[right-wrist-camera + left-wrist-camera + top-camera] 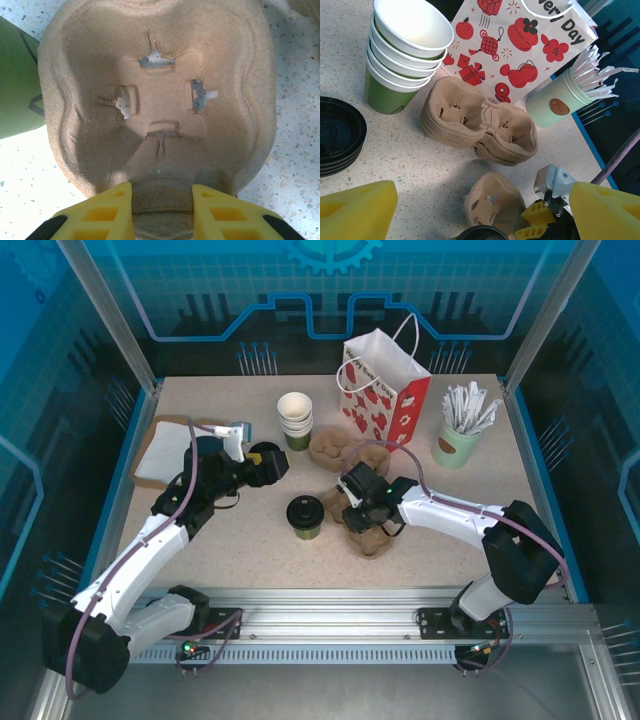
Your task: Pack the takeout coffee
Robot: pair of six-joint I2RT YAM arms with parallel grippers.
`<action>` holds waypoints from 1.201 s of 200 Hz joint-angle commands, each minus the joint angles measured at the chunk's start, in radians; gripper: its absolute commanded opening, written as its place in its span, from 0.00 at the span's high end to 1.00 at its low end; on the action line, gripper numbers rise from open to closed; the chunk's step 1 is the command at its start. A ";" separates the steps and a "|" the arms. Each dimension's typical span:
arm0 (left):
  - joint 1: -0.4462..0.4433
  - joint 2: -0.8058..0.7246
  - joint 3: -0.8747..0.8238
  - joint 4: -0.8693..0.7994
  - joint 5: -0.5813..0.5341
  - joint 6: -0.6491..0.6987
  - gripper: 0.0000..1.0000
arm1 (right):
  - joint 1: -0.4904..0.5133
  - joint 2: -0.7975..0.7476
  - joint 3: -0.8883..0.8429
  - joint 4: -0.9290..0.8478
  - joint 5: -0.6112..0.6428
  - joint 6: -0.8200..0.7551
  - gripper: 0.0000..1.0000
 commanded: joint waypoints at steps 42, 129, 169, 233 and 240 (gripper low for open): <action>0.007 -0.013 -0.008 -0.011 0.009 0.005 0.10 | 0.009 0.054 0.027 0.016 -0.019 0.004 0.64; 0.006 0.011 -0.004 -0.024 0.012 0.008 0.10 | 0.007 -0.053 0.040 -0.054 0.010 -0.038 0.32; 0.006 0.023 0.016 -0.056 0.006 0.028 0.09 | 0.003 -0.129 0.048 -0.075 -0.045 -0.061 0.24; 0.006 0.017 0.021 0.011 0.043 -0.038 0.08 | -0.020 -0.284 0.075 -0.100 -0.039 -0.099 0.20; 0.006 0.020 0.022 0.017 0.044 -0.044 0.07 | -0.033 -0.304 0.082 -0.104 -0.031 -0.107 0.20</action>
